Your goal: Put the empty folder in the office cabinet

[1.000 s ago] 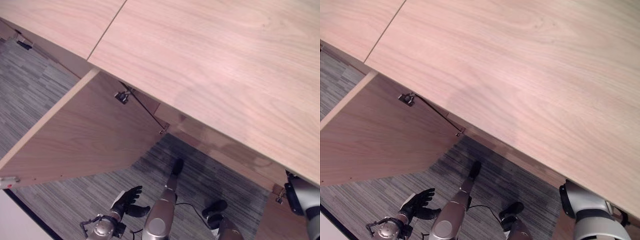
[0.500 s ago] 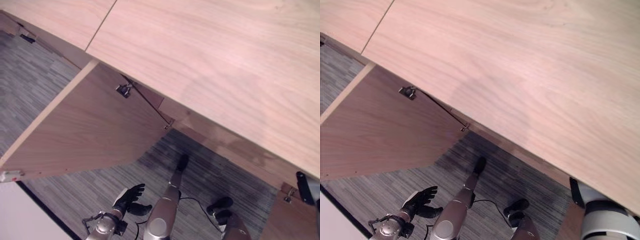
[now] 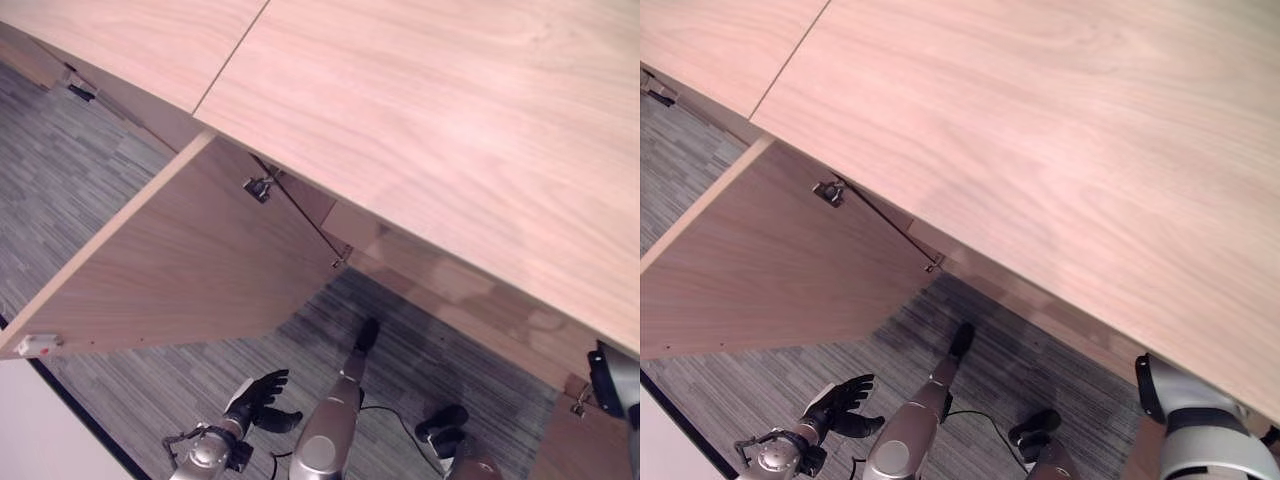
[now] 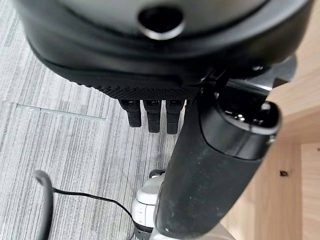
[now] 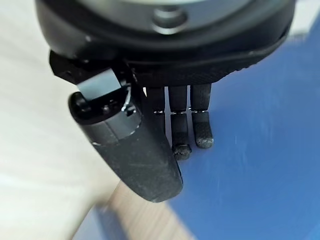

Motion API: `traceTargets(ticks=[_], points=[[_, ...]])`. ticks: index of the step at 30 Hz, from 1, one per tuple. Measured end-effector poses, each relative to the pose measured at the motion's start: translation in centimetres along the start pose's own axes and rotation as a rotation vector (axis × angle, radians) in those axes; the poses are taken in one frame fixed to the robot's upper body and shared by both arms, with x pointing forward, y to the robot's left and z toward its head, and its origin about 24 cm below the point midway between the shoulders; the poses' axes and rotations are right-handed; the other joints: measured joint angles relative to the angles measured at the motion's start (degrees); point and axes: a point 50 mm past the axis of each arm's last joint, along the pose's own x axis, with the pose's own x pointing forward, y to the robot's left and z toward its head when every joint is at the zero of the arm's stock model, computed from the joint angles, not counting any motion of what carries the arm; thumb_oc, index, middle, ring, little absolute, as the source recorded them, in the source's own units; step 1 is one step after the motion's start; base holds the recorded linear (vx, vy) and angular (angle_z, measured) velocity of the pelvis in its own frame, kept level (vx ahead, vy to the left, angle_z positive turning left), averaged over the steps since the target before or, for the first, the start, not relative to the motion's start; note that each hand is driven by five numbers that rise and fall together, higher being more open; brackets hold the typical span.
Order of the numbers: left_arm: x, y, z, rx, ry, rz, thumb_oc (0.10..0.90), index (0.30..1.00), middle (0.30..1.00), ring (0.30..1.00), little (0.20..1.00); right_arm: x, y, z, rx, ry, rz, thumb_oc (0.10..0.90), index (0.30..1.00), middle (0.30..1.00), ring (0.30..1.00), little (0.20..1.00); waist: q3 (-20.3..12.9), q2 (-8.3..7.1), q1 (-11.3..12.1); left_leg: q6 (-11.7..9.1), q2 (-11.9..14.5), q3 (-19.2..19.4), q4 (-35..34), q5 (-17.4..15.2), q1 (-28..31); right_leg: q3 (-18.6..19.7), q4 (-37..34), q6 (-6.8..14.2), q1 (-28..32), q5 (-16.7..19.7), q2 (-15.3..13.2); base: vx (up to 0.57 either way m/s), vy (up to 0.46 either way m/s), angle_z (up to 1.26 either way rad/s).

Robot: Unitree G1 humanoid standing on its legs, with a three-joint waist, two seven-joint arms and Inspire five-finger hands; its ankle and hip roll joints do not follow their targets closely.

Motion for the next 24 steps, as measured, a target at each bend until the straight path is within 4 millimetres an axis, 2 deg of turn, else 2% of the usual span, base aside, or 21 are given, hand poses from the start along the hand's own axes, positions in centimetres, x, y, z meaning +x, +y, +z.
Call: traceTargets(ticks=[3, 5, 7, 8, 9, 12, 14, 16, 19, 22, 24], points=[[-0.2, 0.1, -0.3, -0.014, 0.007, 0.006, 0.800, 0.900, 0.900, 0.900, 0.900, -1.1, 2.2, -1.4, 0.016, -0.006, 0.085, 0.400, 0.300, 0.300, 0.300, 0.300, 0.36, -0.57, -0.64, 0.52, -0.06, 1.17, 0.00, -0.36, 3.06, 0.01, -3.92, 0.56, 4.25, 1.47, 1.08, 0.05, 0.049, -0.02], [-0.6, 0.2, -1.1, -0.030, 0.031, 0.017, 0.800, 0.900, 0.900, 0.900, 0.900, -2.0, 4.2, -2.2, 0.032, -0.001, 0.155, 0.400, 0.300, 0.300, 0.300, 0.300, 0.33, -2.05, -2.28, 0.74, -0.10, 1.56, -0.01, -0.57, 5.41, 0.55, -7.48, 0.90, 7.51, 3.07, 2.09, 0.05, 0.056, -0.11], [-1.0, 0.7, -2.0, -0.050, 0.061, 0.043, 0.800, 0.900, 0.900, 0.900, 0.900, -2.7, 5.3, -2.5, 0.037, -0.004, 0.200, 0.400, 0.300, 0.300, 0.300, 0.300, -0.37, -3.92, -3.33, 0.39, 0.21, 1.84, -0.02, -1.63, 6.79, 0.69, -9.86, 1.10, 9.47, 3.91, 3.08, -0.01, 0.090, -0.19], [-1.5, 1.2, -3.0, -0.059, 0.095, 0.066, 0.800, 0.900, 0.900, 0.900, 0.900, -3.5, 6.0, -2.7, 0.052, -0.031, 0.239, 0.400, 0.300, 0.300, 0.300, 0.300, -2.08, -7.02, -3.60, -0.10, 0.83, 2.85, -0.04, -3.15, 7.47, 1.84, -11.40, 1.11, 9.97, 4.37, 3.90, -0.04, 0.132, -0.32], [-1.8, 1.5, -3.6, -0.069, 0.119, 0.081, 0.800, 0.900, 0.900, 0.900, 0.900, -4.2, 6.7, -2.7, 0.088, -0.071, 0.255, 0.400, 0.300, 0.300, 0.300, 0.300, -2.98, -8.69, -4.00, -0.34, 0.84, 3.17, 0.03, -3.54, 7.70, 2.29, -11.95, 0.98, 9.99, 4.84, 4.15, -0.05, 0.127, -0.31], [-2.6, 1.6, -5.3, -0.095, 0.181, 0.096, 0.800, 0.900, 0.900, 0.900, 0.900, -6.0, 7.0, -2.9, 0.126, -0.144, 0.316, 0.400, 0.300, 0.300, 0.300, 0.300, -5.05, -11.64, -5.23, 0.02, 0.57, 4.41, 0.03, -4.81, 10.19, 3.31, -13.45, 1.33, 12.47, 5.59, 3.94, 0.00, 0.029, -0.17], [-3.0, 1.7, -5.8, -0.110, 0.194, 0.111, 0.800, 0.900, 0.900, 0.900, 0.900, -6.6, 7.0, -3.2, 0.132, -0.168, 0.327, 0.400, 0.300, 0.300, 0.300, 0.300, -6.57, -11.80, -5.69, 0.05, 0.44, 4.49, 0.02, -5.00, 10.60, 3.42, -14.58, 1.43, 13.24, 5.53, 3.98, 0.00, 0.038, -0.04], [-3.1, 1.6, -6.0, -0.139, 0.197, 0.129, 0.800, 0.900, 0.900, 0.900, 0.900, -7.3, 6.6, -3.5, 0.165, -0.185, 0.326, 0.400, 0.300, 0.300, 0.300, 0.300, -7.94, -10.53, -5.91, 0.05, 0.49, 4.68, 0.01, -5.00, 10.56, 5.06, -15.78, 1.38, 13.22, 5.62, 4.47, 0.01, 0.035, 0.01], [-3.8, 0.6, -7.4, -0.166, 0.241, 0.126, 0.800, 0.900, 0.900, 0.900, 0.900, -8.5, 6.8, -3.8, 0.157, -0.214, 0.376, 0.400, 0.300, 0.300, 0.300, 0.300, -10.17, -8.35, -6.08, 0.10, 0.57, 5.87, 0.00, -5.02, 11.13, 6.39, -17.18, 1.26, 13.59, 6.62, 4.75, 0.00, 0.032, -0.13], [-4.4, -0.3, -8.4, -0.157, 0.283, 0.108, 0.800, 0.900, 0.900, 0.900, 0.900, -9.2, 6.4, -4.7, 0.137, -0.210, 0.381, 0.400, 0.300, 0.300, 0.300, 0.300, -11.79, -7.71, -6.55, 0.32, 0.62, 6.38, -0.02, -5.18, 11.71, 6.62, -18.53, 1.16, 14.59, 7.96, 5.23, 0.00, 0.027, -0.09], [-4.7, -1.0, -9.0, -0.173, 0.299, 0.101, 0.800, 0.900, 0.900, 0.900, 0.900, -9.7, 6.3, -5.3, 0.123, -0.207, 0.387, 0.400, 0.300, 0.300, 0.300, 0.300, -11.94, -7.91, -6.79, 0.18, 0.64, 7.03, -0.05, -5.34, 12.81, 7.22, -19.19, 1.26, 15.55, 8.06, 5.32, -0.01, 0.029, -0.17]])
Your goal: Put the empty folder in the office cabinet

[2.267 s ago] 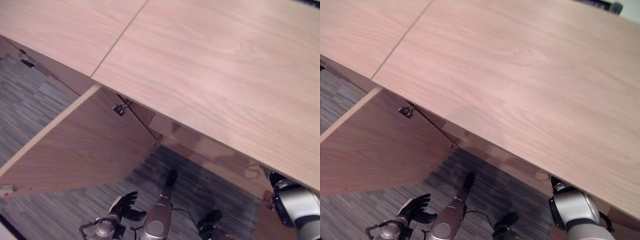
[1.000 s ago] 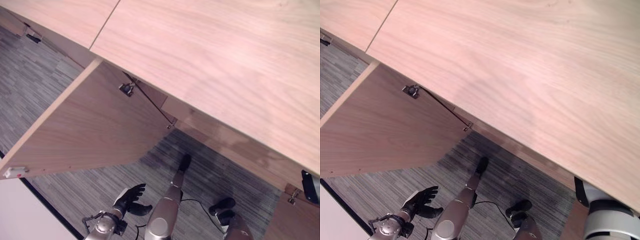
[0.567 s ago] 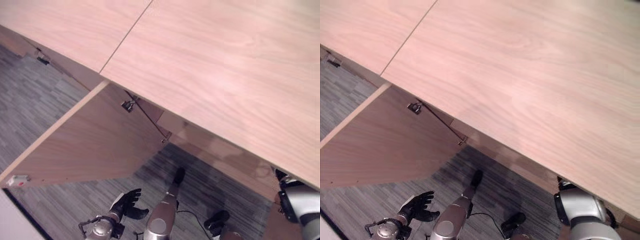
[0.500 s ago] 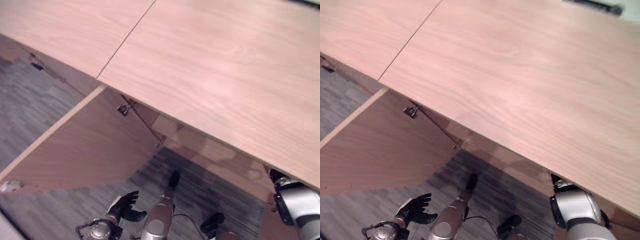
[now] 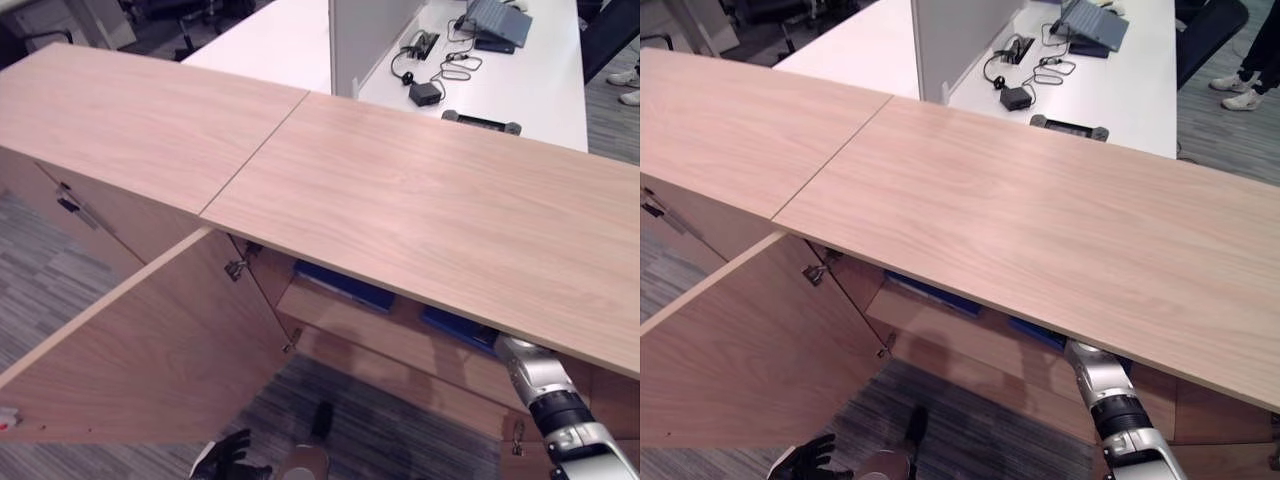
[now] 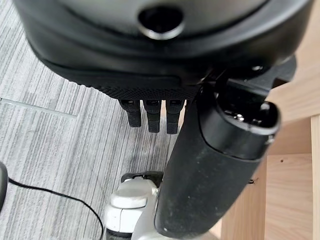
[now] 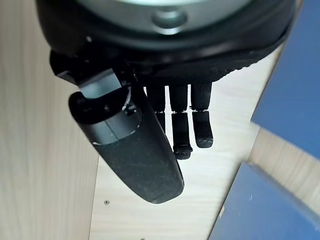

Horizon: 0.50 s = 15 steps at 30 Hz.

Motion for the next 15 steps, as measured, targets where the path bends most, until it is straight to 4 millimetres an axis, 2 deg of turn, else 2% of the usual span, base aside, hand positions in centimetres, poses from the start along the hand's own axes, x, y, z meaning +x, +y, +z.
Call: traceTargets(ticks=[3, 8, 15], points=[[-0.4, -0.4, -1.1, -0.008, 0.032, -0.009, 0.800, 0.900, 0.900, 0.900, 0.900, -0.6, 0.6, -0.8, 0.030, 0.024, 0.001, 0.400, 0.300, 0.300, 0.300, 0.300, -0.99, -0.83, -1.08, -0.34, 0.38, 1.26, 0.00, -0.37, 0.70, 1.10, -0.83, -0.15, 0.21, 0.26, 0.33, 0.00, 0.026, -0.21], [-0.4, -0.3, -1.2, -0.011, 0.035, -0.004, 0.800, 0.900, 0.900, 0.900, 0.900, -1.3, 0.9, -1.6, 0.029, 0.055, 0.016, 0.400, 0.300, 0.300, 0.300, 0.300, -1.61, -1.10, -2.24, -0.29, 0.64, 2.43, -0.01, -0.78, 1.74, 2.36, -1.12, -0.14, 0.56, 0.30, 0.45, 0.00, 0.009, -0.13], [-0.5, -0.3, -1.2, -0.014, 0.031, 0.001, 0.800, 0.900, 0.900, 0.900, 0.900, -1.7, 1.6, -2.2, -0.033, 0.068, 0.088, 0.400, 0.300, 0.300, 0.300, 0.300, -1.73, -1.28, -2.32, -0.30, 0.79, 3.75, -0.02, -1.28, 3.31, 3.66, -1.32, -0.07, 1.38, 0.42, 0.45, -0.01, 0.002, -0.10]])
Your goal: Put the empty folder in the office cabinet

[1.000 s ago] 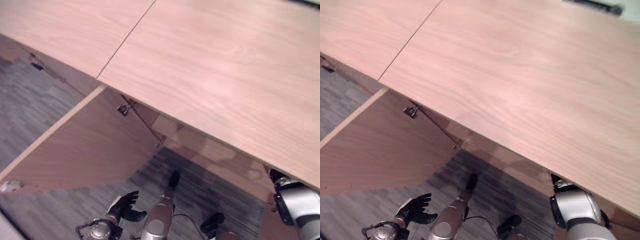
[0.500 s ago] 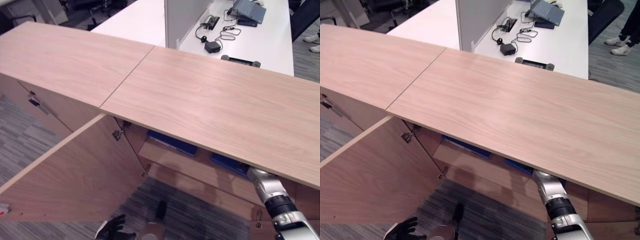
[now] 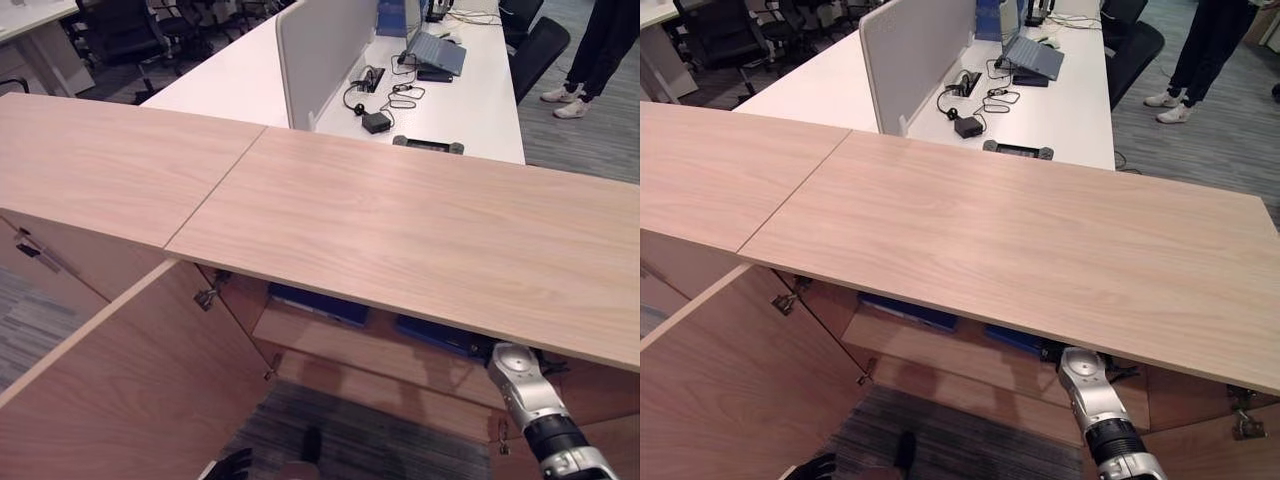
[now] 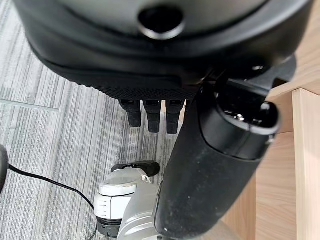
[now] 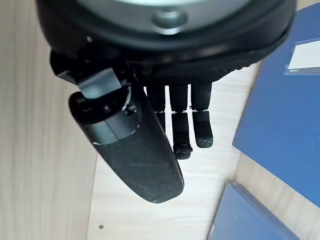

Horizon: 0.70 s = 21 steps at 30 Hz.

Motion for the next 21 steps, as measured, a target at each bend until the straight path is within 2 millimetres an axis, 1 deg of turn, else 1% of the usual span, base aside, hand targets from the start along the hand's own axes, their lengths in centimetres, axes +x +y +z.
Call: traceTargets(ticks=[1, 3, 7, 14, 16, 18, 19, 21], points=[[0.0, 0.0, 0.0, 0.000, -0.001, 0.000, 0.800, 0.900, 0.900, 0.900, 0.900, -0.1, 0.3, -0.1, -0.026, 0.001, 0.022, 0.400, 0.300, 0.300, 0.300, 0.300, -0.07, -0.13, -0.06, -0.32, 0.17, 0.06, 0.00, -0.25, 0.04, 0.25, -0.06, -0.09, -0.10, 0.06, -0.06, 0.00, 0.003, -0.08], [0.0, 0.1, 0.0, -0.001, -0.001, 0.003, 0.800, 0.900, 0.900, 0.900, 0.900, -0.1, 0.4, -0.3, -0.044, 0.008, 0.035, 0.400, 0.300, 0.300, 0.300, 0.300, -0.16, -0.27, -0.07, -0.32, 0.25, 0.11, 0.00, -0.25, 0.04, 0.30, -0.22, -0.16, -0.07, 0.13, -0.01, 0.00, 0.002, -0.03], [0.0, 0.1, -0.1, -0.001, 0.004, 0.004, 0.800, 0.900, 0.900, 0.900, 0.900, -0.1, -0.2, -1.1, -0.067, 0.051, 0.027, 0.400, 0.300, 0.300, 0.300, 0.300, -0.34, -0.47, -0.05, -0.31, 0.30, 0.20, 0.00, -0.26, 0.02, 0.34, -0.43, -0.15, -0.02, 0.24, 0.08, 0.00, 0.000, 0.00], [-0.2, 0.3, -0.5, 0.003, 0.018, 0.009, 0.800, 0.900, 0.900, 0.900, 0.900, -0.2, -2.1, -3.9, -0.203, 0.197, 0.010, 0.400, 0.300, 0.300, 0.300, 0.300, -1.04, -1.30, 0.10, -0.16, 0.31, -0.03, 0.00, -0.10, -0.10, 0.27, -0.77, -0.18, 0.06, 0.34, 0.54, 0.00, 0.000, 0.00], [-0.2, 0.3, -0.6, 0.008, 0.024, 0.007, 0.800, 0.900, 0.900, 0.900, 0.900, 0.2, -2.9, -4.6, -0.284, 0.249, 0.005, 0.400, 0.300, 0.300, 0.300, 0.300, -1.08, -1.38, 0.08, -0.04, 0.41, -0.08, 0.00, 0.00, -0.14, 0.28, -0.91, -0.19, 0.06, 0.40, 0.64, 0.00, 0.000, 0.00], [-0.2, 0.3, -0.6, 0.008, 0.025, 0.007, 0.800, 0.900, 0.900, 0.900, 0.900, 0.3, -3.2, -4.7, -0.304, 0.260, 0.002, 0.400, 0.300, 0.300, 0.300, 0.300, -1.07, -1.42, 0.10, -0.06, 0.48, -0.10, -0.01, 0.00, -0.20, 0.27, -1.02, -0.23, 0.05, 0.44, 0.79, 0.01, -0.015, -0.01], [-0.2, 0.4, -0.5, 0.019, 0.024, 0.004, 0.800, 0.900, 0.900, 0.900, 0.900, 1.1, -3.4, -5.0, -0.351, 0.304, 0.003, 0.400, 0.300, 0.300, 0.300, 0.300, -1.08, -1.42, 0.02, -0.16, 0.58, -0.11, 0.00, 0.08, -0.21, 0.33, -1.28, -0.26, 0.07, 0.57, 1.02, 0.00, 0.000, 0.00], [-0.1, 0.4, -0.3, 0.021, 0.017, 0.001, 0.800, 0.900, 0.900, 0.900, 0.900, 1.4, -4.0, -5.2, -0.381, 0.342, -0.017, 0.400, 0.300, 0.300, 0.300, 0.300, -1.07, -1.43, 0.32, -0.24, 0.63, -0.19, 0.00, 0.13, -0.38, 0.25, -1.41, -0.26, 0.03, 0.58, 1.21, 0.01, -0.038, 0.01]])
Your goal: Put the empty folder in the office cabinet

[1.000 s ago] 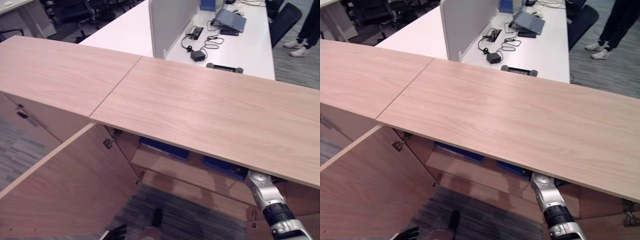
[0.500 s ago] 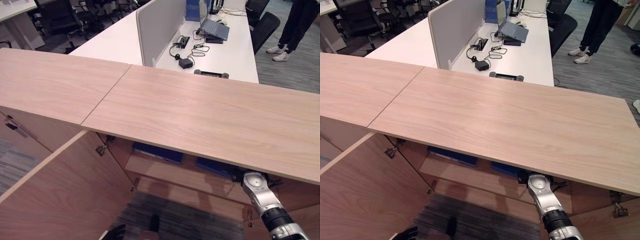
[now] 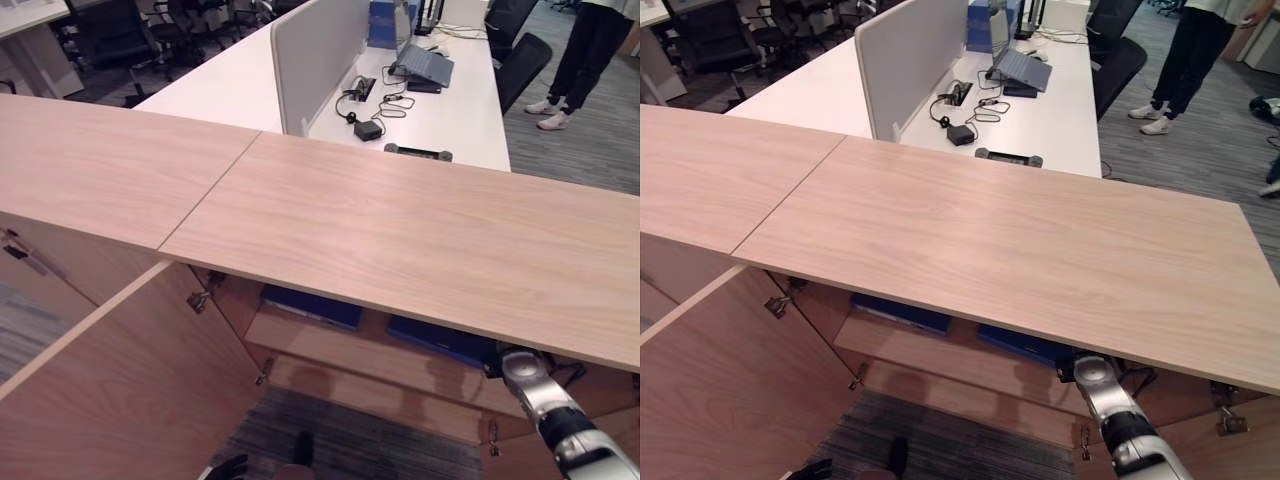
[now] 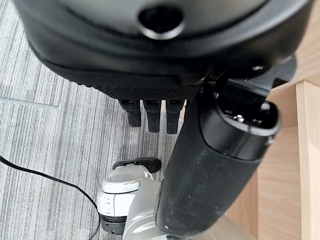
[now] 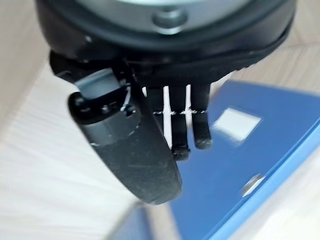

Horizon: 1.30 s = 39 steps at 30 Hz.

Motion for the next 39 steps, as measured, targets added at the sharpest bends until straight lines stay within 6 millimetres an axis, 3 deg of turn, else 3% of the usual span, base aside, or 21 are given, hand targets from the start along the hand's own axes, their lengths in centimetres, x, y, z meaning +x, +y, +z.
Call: traceTargets(ticks=[6, 9, 12, 16, 19, 21, 23, 26, 34, 39], points=[[0.2, 0.1, 0.5, 0.022, -0.009, -0.009, 0.800, 0.900, 0.900, 0.900, 0.900, 0.8, -1.5, -0.7, -0.173, 0.075, -0.011, 0.400, 0.300, 0.300, 0.300, 0.300, 0.09, -0.33, 1.51, -0.15, -0.02, -1.39, 0.02, 0.33, -1.68, -1.36, -0.29, -0.05, -0.69, 0.04, 0.36, 0.00, -0.031, 0.11], [0.6, 0.2, 1.5, 0.028, -0.035, -0.008, 0.800, 0.900, 0.900, 0.900, 0.900, 0.7, -2.2, -2.3, -0.244, 0.166, -0.017, 0.400, 0.300, 0.300, 0.300, 0.300, 0.34, -0.87, 3.04, -0.27, -0.09, -2.71, 0.02, 0.64, -2.87, -2.99, -0.57, -0.05, -0.77, 0.02, 0.67, 0.02, -0.026, 0.24], [1.4, 0.4, 2.5, 0.035, -0.028, 0.013, 0.800, 0.900, 0.900, 0.900, 0.900, 0.9, -0.4, -1.4, -0.213, 0.149, 0.033, 0.400, 0.300, 0.300, 0.300, 0.300, 0.60, -1.27, 3.14, -0.41, -0.18, -3.30, 0.02, 0.73, -3.30, -3.40, -1.01, -0.06, -0.75, 0.03, 0.95, 0.03, -0.015, 0.10], [1.2, 0.4, 2.2, 0.032, -0.026, 0.019, 0.800, 0.900, 0.900, 0.900, 0.900, 0.9, -0.5, -1.4, -0.213, 0.153, 0.030, 0.400, 0.300, 0.300, 0.300, 0.300, 1.61, -2.23, 4.30, -0.48, -0.37, -3.51, 0.01, 0.68, -3.85, -3.90, -1.46, -0.07, -0.80, 0.04, 1.04, 0.01, 0.004, 0.05], [1.1, 0.4, 2.0, 0.021, -0.021, 0.023, 0.800, 0.900, 0.900, 0.900, 0.900, 1.1, 0.5, 1.0, -0.193, 0.036, 0.054, 0.400, 0.300, 0.300, 0.300, 0.300, 3.43, -2.16, 3.90, -0.46, -0.45, -3.46, 0.02, 0.67, -3.96, -3.88, -1.41, -0.11, -0.97, 0.07, 0.92, 0.00, 0.045, 0.00], [1.1, 0.4, 2.0, -0.006, -0.022, 0.033, 0.800, 0.900, 0.900, 0.900, 0.900, 0.4, 2.1, 3.8, -0.166, -0.126, 0.106, 0.400, 0.300, 0.300, 0.300, 0.300, 3.50, -2.26, 2.67, -0.35, -0.53, -3.30, 0.02, 0.55, -3.93, -3.87, -1.40, -0.11, -1.02, 0.07, 0.55, 0.01, 0.035, -0.01], [1.4, 0.7, 2.9, -0.023, -0.049, 0.046, 0.800, 0.900, 0.900, 0.900, 0.900, -0.2, 2.9, 5.3, -0.144, -0.220, 0.136, 0.400, 0.300, 0.300, 0.300, 0.300, 3.51, -2.30, 1.95, -0.32, -0.67, -3.10, 0.02, 0.57, -3.69, -3.73, -1.17, -0.12, -0.95, 0.08, 0.36, 0.00, 0.013, -0.02], [1.6, 0.7, 4.3, -0.024, -0.100, 0.045, 0.800, 0.900, 0.900, 0.900, 0.900, -0.5, 3.0, 4.9, -0.136, -0.218, 0.142, 0.400, 0.300, 0.300, 0.300, 0.300, 3.56, -2.54, 1.30, -0.16, -1.00, -2.61, 0.02, 0.49, -3.32, -3.30, -0.91, -0.11, -0.93, 0.09, -0.08, 0.00, 0.014, -0.05], [1.6, 0.8, 4.2, -0.031, -0.099, 0.051, 0.800, 0.900, 0.900, 0.900, 0.900, -2.1, 4.3, 3.1, -0.104, -0.205, 0.219, 0.400, 0.300, 0.300, 0.300, 0.300, 3.67, -2.65, -0.27, -0.13, -0.62, -2.15, 0.00, 0.20, -2.83, -2.74, -0.94, -0.06, -0.77, 0.12, -0.11, 0.00, 0.002, -0.04], [1.5, 0.9, 4.1, -0.046, -0.098, 0.060, 0.800, 0.900, 0.900, 0.900, 0.900, -4.5, 5.4, 4.1, -0.048, -0.315, 0.317, 0.400, 0.300, 0.300, 0.300, 0.300, 3.68, -2.65, -0.50, -0.14, -0.46, -1.89, 0.00, 0.20, -2.81, -2.59, -0.94, -0.06, -0.84, 0.12, -0.09, 0.00, 0.000, 0.00]])
